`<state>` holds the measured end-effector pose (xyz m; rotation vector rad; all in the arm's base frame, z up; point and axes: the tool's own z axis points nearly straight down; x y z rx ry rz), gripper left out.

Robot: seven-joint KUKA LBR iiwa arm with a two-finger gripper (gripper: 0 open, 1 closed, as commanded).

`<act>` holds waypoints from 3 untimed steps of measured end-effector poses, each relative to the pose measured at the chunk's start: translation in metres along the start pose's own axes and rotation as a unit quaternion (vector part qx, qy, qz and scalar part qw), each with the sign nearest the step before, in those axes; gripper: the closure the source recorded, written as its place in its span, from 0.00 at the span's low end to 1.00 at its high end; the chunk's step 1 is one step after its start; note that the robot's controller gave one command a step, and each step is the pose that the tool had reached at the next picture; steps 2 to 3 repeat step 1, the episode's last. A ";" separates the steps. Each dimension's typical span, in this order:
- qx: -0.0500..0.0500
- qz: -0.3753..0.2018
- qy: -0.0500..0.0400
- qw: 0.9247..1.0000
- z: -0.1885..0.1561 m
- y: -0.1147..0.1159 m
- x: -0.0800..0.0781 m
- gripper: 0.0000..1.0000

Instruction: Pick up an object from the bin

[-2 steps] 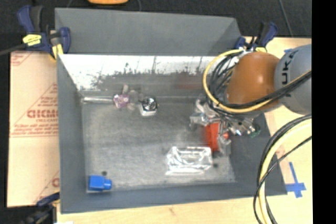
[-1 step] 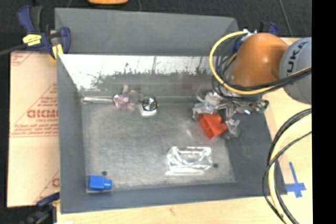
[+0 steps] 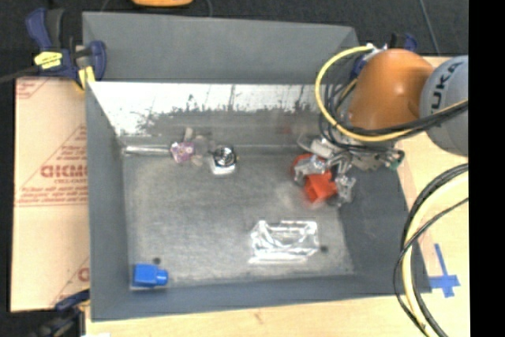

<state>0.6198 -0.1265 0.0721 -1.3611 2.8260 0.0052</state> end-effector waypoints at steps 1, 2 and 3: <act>0.006 -0.014 0.000 1.000 -0.139 0.001 0.004 1.00; 0.006 -0.014 0.000 1.000 -0.139 0.001 0.004 1.00; 0.006 -0.014 0.000 1.000 -0.139 0.001 0.004 1.00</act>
Offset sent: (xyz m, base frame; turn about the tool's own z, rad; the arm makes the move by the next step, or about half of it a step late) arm -0.0064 -0.0015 0.1328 -0.0318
